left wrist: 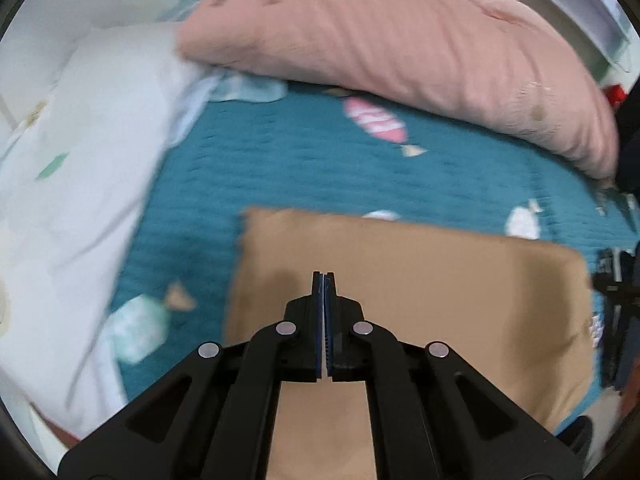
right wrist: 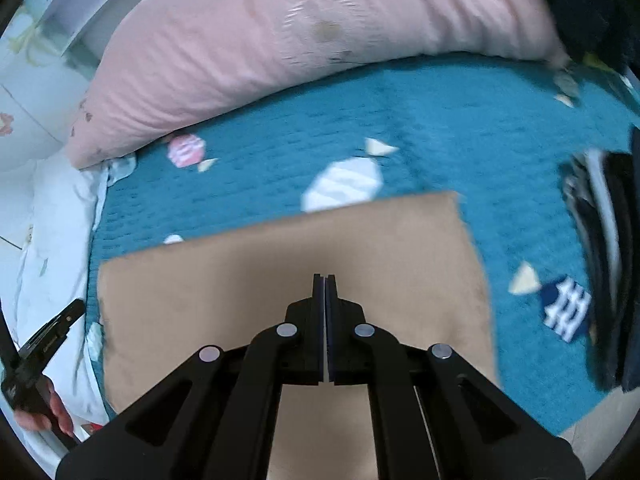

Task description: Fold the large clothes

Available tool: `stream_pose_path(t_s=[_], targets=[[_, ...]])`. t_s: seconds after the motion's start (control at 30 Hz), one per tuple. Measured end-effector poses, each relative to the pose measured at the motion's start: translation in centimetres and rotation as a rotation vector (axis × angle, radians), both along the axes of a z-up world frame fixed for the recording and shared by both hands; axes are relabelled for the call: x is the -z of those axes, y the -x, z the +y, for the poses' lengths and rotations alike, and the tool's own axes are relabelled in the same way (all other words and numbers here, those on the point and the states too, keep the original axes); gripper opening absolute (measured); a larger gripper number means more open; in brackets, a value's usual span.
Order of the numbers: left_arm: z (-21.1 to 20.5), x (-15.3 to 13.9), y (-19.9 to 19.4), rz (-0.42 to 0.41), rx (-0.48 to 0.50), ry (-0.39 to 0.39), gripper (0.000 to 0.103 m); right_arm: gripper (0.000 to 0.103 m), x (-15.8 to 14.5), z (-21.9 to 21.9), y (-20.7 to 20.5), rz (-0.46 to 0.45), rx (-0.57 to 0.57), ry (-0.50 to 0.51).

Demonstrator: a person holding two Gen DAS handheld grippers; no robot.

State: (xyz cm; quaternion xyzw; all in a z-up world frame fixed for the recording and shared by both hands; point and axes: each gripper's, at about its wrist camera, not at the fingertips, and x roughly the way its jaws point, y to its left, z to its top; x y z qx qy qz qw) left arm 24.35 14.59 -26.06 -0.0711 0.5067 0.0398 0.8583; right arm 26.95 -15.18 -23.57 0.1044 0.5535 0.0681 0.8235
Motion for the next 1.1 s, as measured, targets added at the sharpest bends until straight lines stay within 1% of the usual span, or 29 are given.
stream_pose_path(t_s=[0.07,0.1,0.17,0.2,0.23,0.3,0.33,0.43,0.5,0.57,0.6,0.67,0.7,0.77,0.8,0.87,0.9,0.93,0.97,1.0,1.07,1.1], targets=[[-1.9,0.1,-1.3,-0.01,0.028,0.033,0.003,0.001,1.1,3.0,-1.3,0.0,-0.031,-0.039],[-2.9,0.5,-2.3,-0.013,0.045,0.068,0.003,0.001,1.4,4.0,-1.4,0.003,-0.041,-0.048],[-4.2,1.5,-3.5,-0.015,0.062,0.112,0.003,0.001,2.5,6.3,-2.2,0.003,-0.058,-0.078],[-4.8,2.2,-4.2,-0.02,0.058,0.117,0.003,0.001,3.2,7.3,-2.8,-0.002,-0.061,-0.1],[-5.1,2.8,-4.7,-0.031,0.051,0.118,0.003,0.001,3.9,8.1,-3.4,-0.013,-0.058,-0.119],[-5.5,4.2,-5.4,-0.051,0.027,0.121,0.003,0.001,5.2,8.9,-4.3,-0.022,-0.045,-0.122],[-5.3,5.5,-5.8,-0.068,0.006,0.117,0.003,0.001,5.9,9.2,-4.7,-0.04,-0.046,-0.128],[-4.9,8.5,-6.3,-0.078,-0.014,0.06,0.002,0.0,7.9,9.7,-5.2,-0.099,-0.092,-0.076],[-4.0,9.3,-5.5,-0.135,-0.011,0.044,0.002,0.0,8.8,9.3,-4.8,-0.13,-0.127,-0.043],[-3.0,9.4,-5.0,-0.162,-0.028,0.023,0.002,0.0,9.1,8.0,-4.3,-0.174,-0.151,0.019],[-2.1,9.5,-4.8,-0.173,-0.041,0.015,0.002,0.0,9.2,7.3,-4.1,-0.184,-0.155,0.029],[-0.8,9.6,-4.7,-0.177,-0.047,0.019,0.002,0.0,9.4,4.9,-3.9,-0.209,-0.149,0.077],[0.0,9.6,-4.7,-0.178,-0.046,0.012,0.002,0.0,9.6,3.9,-4.0,-0.211,-0.148,0.082],[1.3,9.6,-4.6,-0.185,-0.059,0.012,0.002,0.0,9.8,1.0,-4.2,-0.218,-0.11,0.115],[2.0,9.7,-4.6,-0.186,-0.061,0.035,0.002,0.0,10.0,0.1,-4.3,-0.219,-0.102,0.12],[2.7,9.7,-4.7,-0.191,-0.062,0.053,0.002,0.0,10.3,-2.3,-4.5,-0.222,-0.072,0.11],[2.9,9.7,-4.8,-0.189,-0.061,0.048,0.002,0.0,10.4,-2.9,-4.6,-0.222,-0.073,0.096],[3.0,9.7,-4.8,-0.187,-0.057,0.04,0.002,0.0,10.3,-3.0,-4.6,-0.228,-0.076,0.107],[3.0,9.7,-4.8,-0.187,-0.053,0.034,0.002,0.0,10.2,-2.9,-4.5,-0.237,-0.085,0.138],[3.3,9.6,-4.8,-0.184,-0.045,0.025,0.002,0.0,10.1,-3.0,-4.4,-0.239,-0.087,0.14],[3.6,9.4,-4.7,-0.18,-0.018,0.002,0.002,0.0,9.8,-3.6,-4.3,-0.238,-0.071,0.123],[3.9,9.3,-4.6,-0.176,0.006,-0.007,0.002,0.0,9.6,-3.6,-4.1,-0.242,-0.074,0.132]])
